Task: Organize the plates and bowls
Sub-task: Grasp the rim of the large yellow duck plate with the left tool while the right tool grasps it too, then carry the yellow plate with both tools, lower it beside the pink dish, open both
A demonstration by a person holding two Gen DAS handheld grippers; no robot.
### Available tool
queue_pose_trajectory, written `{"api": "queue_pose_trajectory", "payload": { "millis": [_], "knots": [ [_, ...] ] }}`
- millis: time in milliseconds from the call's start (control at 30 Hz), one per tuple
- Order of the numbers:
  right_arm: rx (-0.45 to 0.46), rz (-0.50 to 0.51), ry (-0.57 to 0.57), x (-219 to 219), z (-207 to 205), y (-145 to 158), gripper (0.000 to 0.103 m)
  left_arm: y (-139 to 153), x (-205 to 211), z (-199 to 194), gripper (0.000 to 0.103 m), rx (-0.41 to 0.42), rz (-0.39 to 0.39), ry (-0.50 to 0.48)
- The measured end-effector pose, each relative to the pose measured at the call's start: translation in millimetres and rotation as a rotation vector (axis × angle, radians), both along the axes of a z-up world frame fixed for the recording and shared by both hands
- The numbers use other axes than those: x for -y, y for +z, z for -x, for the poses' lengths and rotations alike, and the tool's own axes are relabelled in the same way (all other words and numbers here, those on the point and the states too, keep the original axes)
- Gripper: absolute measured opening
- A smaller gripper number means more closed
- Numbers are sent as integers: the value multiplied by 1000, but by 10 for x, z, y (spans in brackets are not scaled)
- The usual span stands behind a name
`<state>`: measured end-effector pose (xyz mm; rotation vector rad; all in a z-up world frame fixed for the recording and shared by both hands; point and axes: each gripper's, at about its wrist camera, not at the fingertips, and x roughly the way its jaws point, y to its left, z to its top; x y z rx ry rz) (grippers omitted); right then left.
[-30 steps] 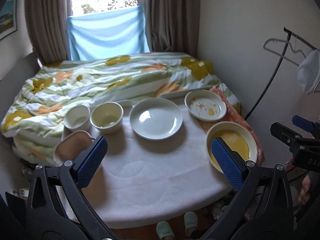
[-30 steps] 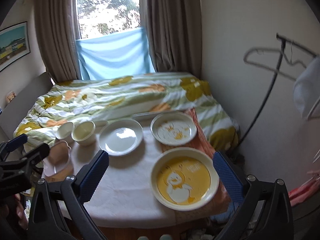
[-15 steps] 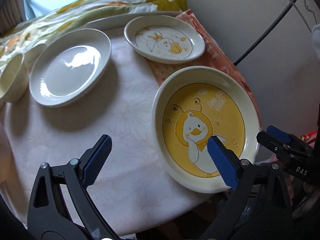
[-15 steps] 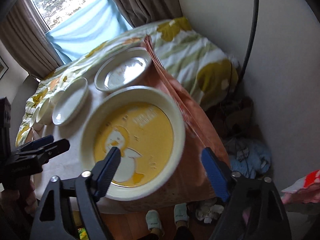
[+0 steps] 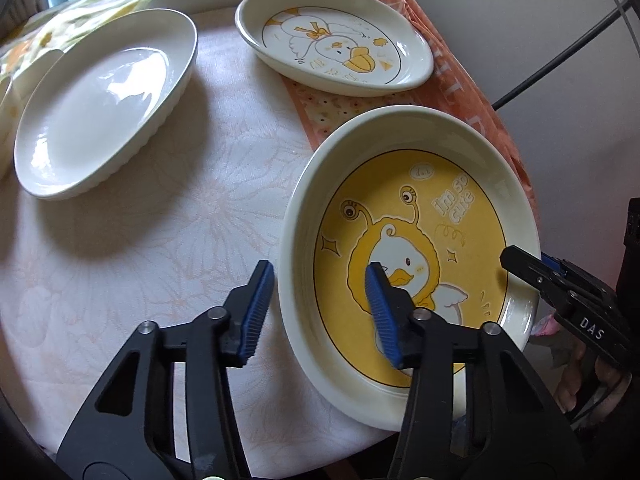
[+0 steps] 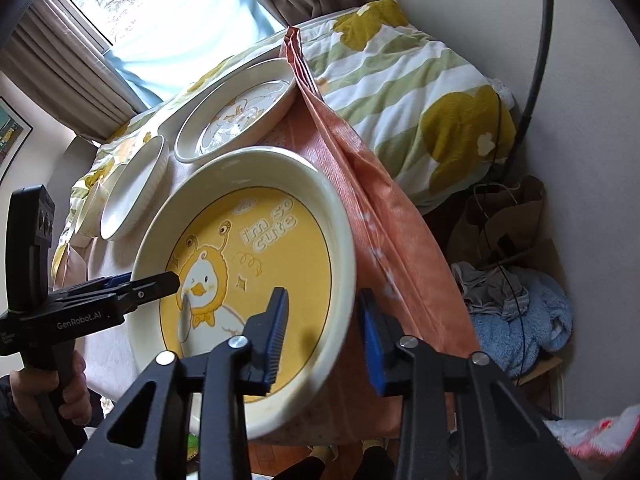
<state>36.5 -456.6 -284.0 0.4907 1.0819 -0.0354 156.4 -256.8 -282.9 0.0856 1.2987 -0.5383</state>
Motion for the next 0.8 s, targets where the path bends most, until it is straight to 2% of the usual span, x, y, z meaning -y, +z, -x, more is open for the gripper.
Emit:
{"api": "queue_pose_trajectory", "payload": {
  "millis": [33, 133, 233, 433, 800],
  "knots": [
    [0, -3, 3, 1, -11, -2, 25, -2, -1, 2, 31, -8, 3, -1],
    [-7, 7, 6, -8, -28, -17, 21, -25, -18, 2, 25, -16, -3, 7],
    [-19, 3, 5, 26, -41, -49, 13, -27, -51, -23, 20, -32, 9, 27],
    [-28, 6, 20, 47, -55, -44, 12, 1, 19, 20, 20, 29, -46, 5],
    [-2, 45, 79, -53, -101, 124, 12, 204, -285, 92, 20, 96, -22, 21]
  ]
}}
